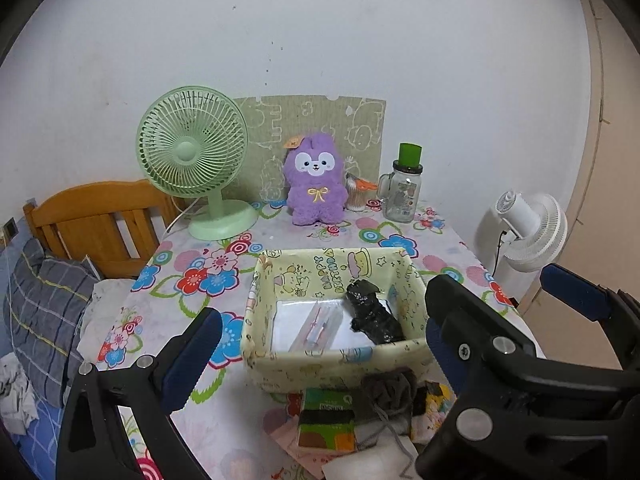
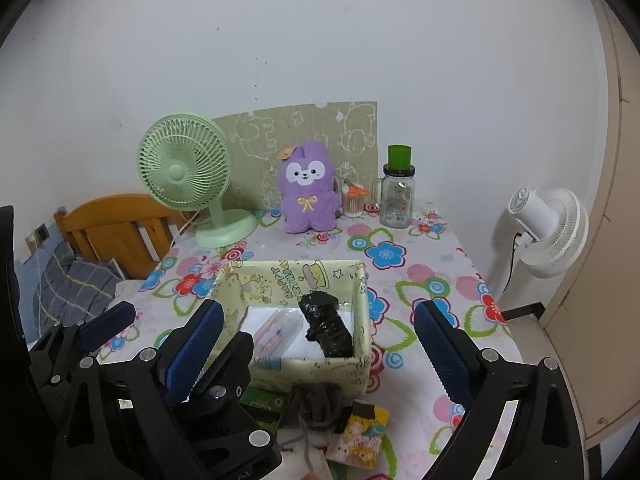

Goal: Organize soft objects
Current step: 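Pull both tools back and move toward the white towel and yellow tissue pack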

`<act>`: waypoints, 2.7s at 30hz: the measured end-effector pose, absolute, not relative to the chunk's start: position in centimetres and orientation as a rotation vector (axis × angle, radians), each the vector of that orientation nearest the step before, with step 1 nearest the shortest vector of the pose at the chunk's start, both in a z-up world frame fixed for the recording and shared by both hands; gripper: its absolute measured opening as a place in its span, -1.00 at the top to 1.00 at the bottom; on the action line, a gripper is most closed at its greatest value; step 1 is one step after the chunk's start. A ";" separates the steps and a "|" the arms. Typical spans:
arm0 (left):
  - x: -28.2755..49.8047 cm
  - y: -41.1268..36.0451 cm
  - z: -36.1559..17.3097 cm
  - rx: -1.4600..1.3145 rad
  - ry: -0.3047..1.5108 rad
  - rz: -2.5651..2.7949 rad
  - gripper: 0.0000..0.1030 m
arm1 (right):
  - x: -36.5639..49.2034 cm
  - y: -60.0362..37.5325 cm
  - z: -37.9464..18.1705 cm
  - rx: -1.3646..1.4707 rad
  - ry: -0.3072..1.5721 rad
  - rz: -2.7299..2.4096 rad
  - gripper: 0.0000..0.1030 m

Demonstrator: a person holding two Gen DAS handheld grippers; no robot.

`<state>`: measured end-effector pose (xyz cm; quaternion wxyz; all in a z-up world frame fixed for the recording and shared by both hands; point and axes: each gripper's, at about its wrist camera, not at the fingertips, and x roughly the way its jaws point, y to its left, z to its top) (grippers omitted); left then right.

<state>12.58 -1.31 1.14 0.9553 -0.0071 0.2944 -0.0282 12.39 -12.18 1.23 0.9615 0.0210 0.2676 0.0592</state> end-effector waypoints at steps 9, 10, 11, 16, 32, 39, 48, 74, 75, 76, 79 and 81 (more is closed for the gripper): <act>9.7 -1.9 0.8 -0.032 0.579 -0.061 -0.99 | 9.5 -12.7 1.1 0.035 0.524 0.132 -0.90; 9.4 -2.0 0.7 -0.033 0.576 -0.062 -0.99 | 9.1 -12.8 1.0 0.032 0.522 0.133 -0.90; 9.1 -2.0 0.5 -0.034 0.575 -0.063 -0.99 | 8.8 -12.9 0.8 0.029 0.520 0.131 -0.90; 8.0 -2.5 -0.5 -0.043 0.581 -0.064 -0.99 | 7.7 -13.3 0.0 0.022 0.526 0.130 -0.90; 5.9 -3.5 -4.8 -0.052 0.603 -0.060 -0.99 | 5.6 -14.4 -4.5 0.014 0.549 0.139 -0.90; 5.5 -3.9 -6.6 -0.063 0.625 -0.060 -0.99 | 5.3 -14.8 -6.3 0.012 0.567 0.137 -0.90; 5.7 -4.2 -9.2 -0.077 0.667 -0.057 -0.99 | 5.6 -15.0 -8.9 0.008 0.604 0.142 -0.90; 7.5 -6.1 -14.3 -0.012 0.757 0.027 -0.99 | 8.6 -16.8 -14.8 0.041 0.727 0.088 -0.90; 7.5 -6.3 -14.4 -0.008 0.761 0.027 -0.99 | 8.7 -16.9 -14.8 0.042 0.730 0.085 -0.90; 7.6 -6.4 -14.5 -0.007 0.765 0.025 -0.99 | 8.8 -17.0 -15.0 0.044 0.732 0.082 -0.90; 7.5 -6.8 -14.6 -0.003 0.768 0.011 -0.99 | 9.0 -17.4 -15.1 0.055 0.737 0.079 -0.90; 7.5 -7.1 -14.5 0.002 0.765 0.008 -0.99 | 9.2 -17.6 -15.2 0.060 0.740 0.078 -0.90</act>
